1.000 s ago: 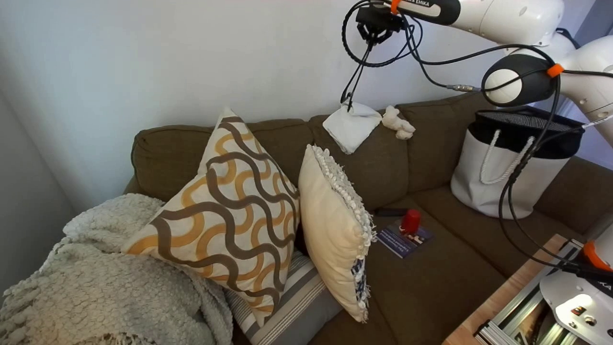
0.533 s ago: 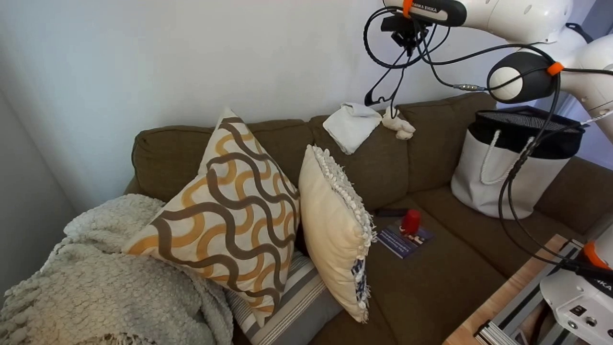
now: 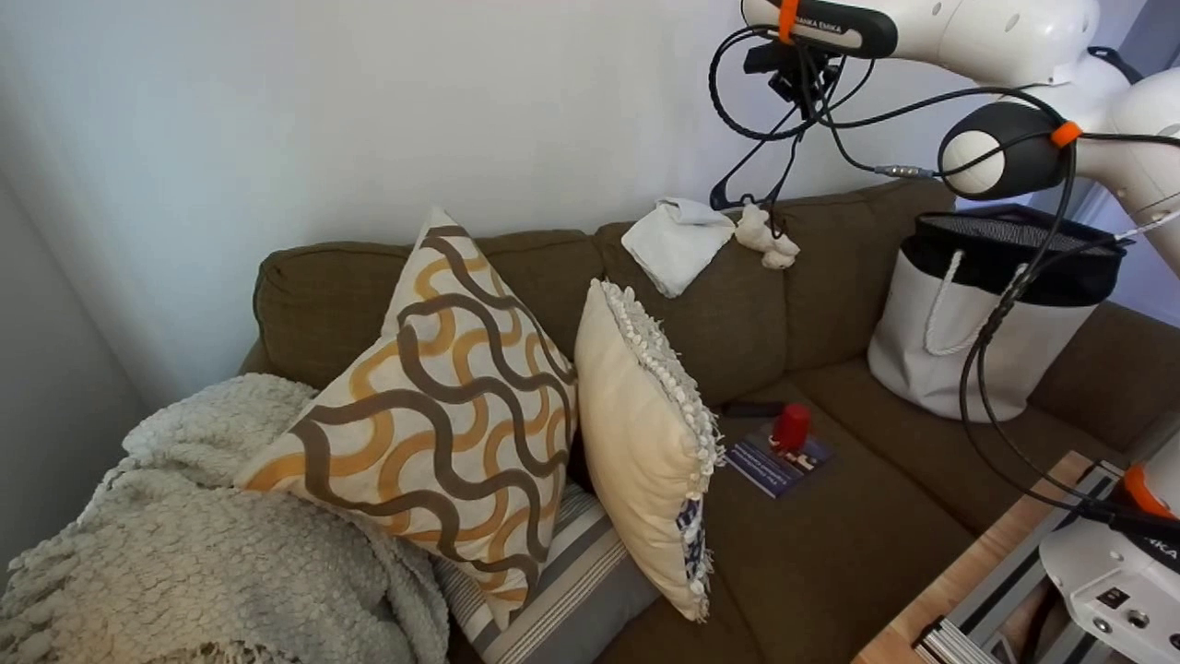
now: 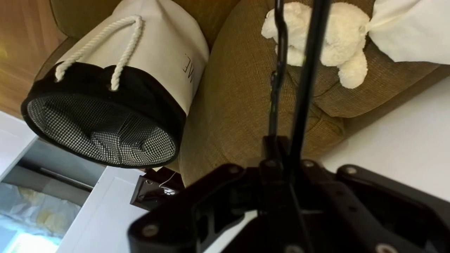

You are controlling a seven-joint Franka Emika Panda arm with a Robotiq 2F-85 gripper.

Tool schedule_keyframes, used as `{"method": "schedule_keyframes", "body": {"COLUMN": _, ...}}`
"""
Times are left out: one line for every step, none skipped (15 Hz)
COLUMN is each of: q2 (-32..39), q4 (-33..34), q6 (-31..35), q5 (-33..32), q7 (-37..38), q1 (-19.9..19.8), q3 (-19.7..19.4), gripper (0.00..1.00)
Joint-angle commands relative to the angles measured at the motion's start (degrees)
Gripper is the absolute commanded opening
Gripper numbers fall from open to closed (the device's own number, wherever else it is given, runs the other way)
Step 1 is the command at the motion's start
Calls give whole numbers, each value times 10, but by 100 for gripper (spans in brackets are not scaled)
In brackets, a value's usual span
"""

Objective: Pick up the wire from between the pillows and put it on the middle sofa seat

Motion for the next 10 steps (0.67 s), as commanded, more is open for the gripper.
{"method": "schedule_keyframes", "body": {"q2": 14, "q4": 0, "q6": 5, "q5": -48, "q7": 12, "q1": 15, "q3": -16, "gripper": 1}}
{"method": "schedule_keyframes", "body": {"q2": 22, "q4": -1, "q6": -3, "q5": -61, "q7": 8, "q1": 17, "q3": -20, "gripper": 1}}
{"method": "schedule_keyframes", "body": {"q2": 29, "q4": -5, "q6": -15, "q5": -72, "q7": 8, "q1": 19, "q3": -26, "gripper": 1}}
{"method": "schedule_keyframes", "body": {"q2": 35, "q4": -8, "q6": -24, "q5": -82, "q7": 11, "q1": 20, "q3": -30, "gripper": 1}}
{"method": "schedule_keyframes", "body": {"q2": 45, "q4": -9, "q6": -28, "q5": -92, "q7": 14, "q1": 21, "q3": -35, "gripper": 1}}
{"method": "schedule_keyframes", "body": {"q2": 57, "q4": -10, "q6": -34, "q5": -100, "q7": 19, "q1": 22, "q3": -40, "gripper": 1}}
{"method": "schedule_keyframes", "body": {"q2": 67, "q4": -10, "q6": -40, "q5": -110, "q7": 22, "q1": 22, "q3": -47, "gripper": 1}}
{"method": "schedule_keyframes", "body": {"q2": 82, "q4": -13, "q6": -42, "q5": -114, "q7": 25, "q1": 20, "q3": -48, "gripper": 1}}
{"method": "schedule_keyframes", "body": {"q2": 87, "q4": -17, "q6": -37, "q5": -116, "q7": 9, "q1": -1, "q3": -52, "gripper": 1}}
{"method": "schedule_keyframes", "body": {"q2": 96, "q4": -22, "q6": -46, "q5": -125, "q7": 9, "q1": -2, "q3": -60, "gripper": 1}}
